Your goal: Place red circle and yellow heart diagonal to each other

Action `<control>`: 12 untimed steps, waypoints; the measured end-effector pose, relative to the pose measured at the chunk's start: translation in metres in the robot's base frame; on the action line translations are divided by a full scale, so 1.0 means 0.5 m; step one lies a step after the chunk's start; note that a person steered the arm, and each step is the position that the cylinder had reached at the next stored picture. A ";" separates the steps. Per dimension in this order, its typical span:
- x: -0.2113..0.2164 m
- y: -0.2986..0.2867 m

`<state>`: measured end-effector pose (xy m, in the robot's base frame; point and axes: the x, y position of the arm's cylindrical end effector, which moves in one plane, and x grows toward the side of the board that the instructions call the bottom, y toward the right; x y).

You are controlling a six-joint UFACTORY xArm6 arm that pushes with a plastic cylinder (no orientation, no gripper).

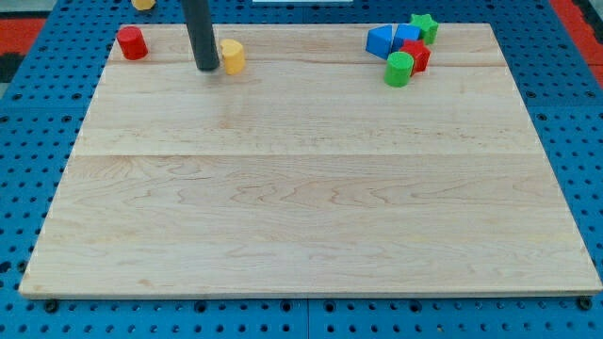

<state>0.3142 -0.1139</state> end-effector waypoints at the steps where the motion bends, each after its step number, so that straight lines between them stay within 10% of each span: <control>1: 0.066 0.025; 3: -0.091 -0.381; 5: -0.238 -0.250; 7: -0.106 -0.095; 8: -0.232 -0.147; 9: -0.212 -0.249; 11: 0.025 0.034; 12: -0.061 -0.022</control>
<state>0.2837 -0.1250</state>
